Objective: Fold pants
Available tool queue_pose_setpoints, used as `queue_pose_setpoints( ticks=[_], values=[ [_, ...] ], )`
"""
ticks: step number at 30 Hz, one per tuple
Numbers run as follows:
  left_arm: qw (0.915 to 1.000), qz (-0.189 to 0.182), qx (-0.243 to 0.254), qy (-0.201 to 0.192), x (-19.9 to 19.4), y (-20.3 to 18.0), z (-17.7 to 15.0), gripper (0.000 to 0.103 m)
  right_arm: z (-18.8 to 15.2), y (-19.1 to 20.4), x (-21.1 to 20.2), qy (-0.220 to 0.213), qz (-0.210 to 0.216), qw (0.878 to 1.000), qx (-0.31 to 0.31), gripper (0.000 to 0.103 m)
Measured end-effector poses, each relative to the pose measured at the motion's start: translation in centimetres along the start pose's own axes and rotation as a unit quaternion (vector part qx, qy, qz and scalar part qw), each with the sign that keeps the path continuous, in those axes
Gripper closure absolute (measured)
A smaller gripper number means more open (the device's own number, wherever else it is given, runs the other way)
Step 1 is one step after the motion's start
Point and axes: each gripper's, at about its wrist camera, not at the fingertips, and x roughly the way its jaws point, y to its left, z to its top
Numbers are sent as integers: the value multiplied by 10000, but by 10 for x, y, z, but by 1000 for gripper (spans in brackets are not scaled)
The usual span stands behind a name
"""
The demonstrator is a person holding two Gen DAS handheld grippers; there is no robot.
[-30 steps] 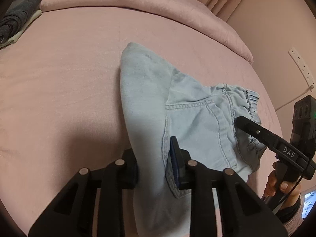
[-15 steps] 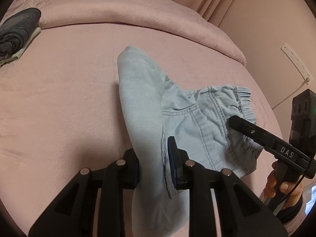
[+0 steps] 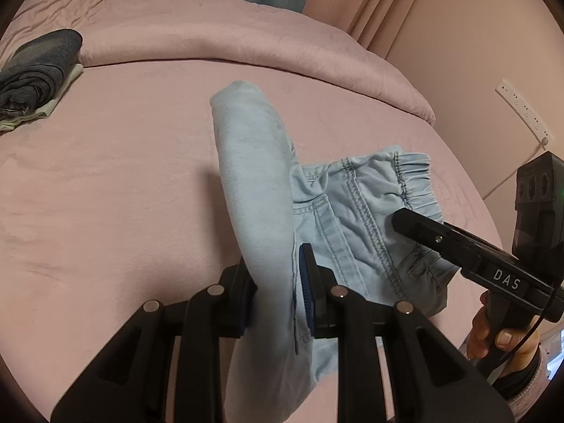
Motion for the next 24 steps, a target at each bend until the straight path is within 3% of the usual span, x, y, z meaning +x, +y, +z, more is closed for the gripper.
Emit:
queue_pose_setpoints(
  ticks=[13, 16, 24],
  values=[
    [9999, 17, 20, -155, -12, -2, 1, 82, 4, 11, -2, -70, 144, 9998, -126, 57],
    [9999, 29, 31, -153, -12, -2, 0, 82, 4, 13, 0, -58, 199, 9996, -165, 64],
    [10000, 71, -57, 17, -2, 6, -2, 82, 0, 9, 18, 231, 276, 9993, -36, 64]
  ],
)
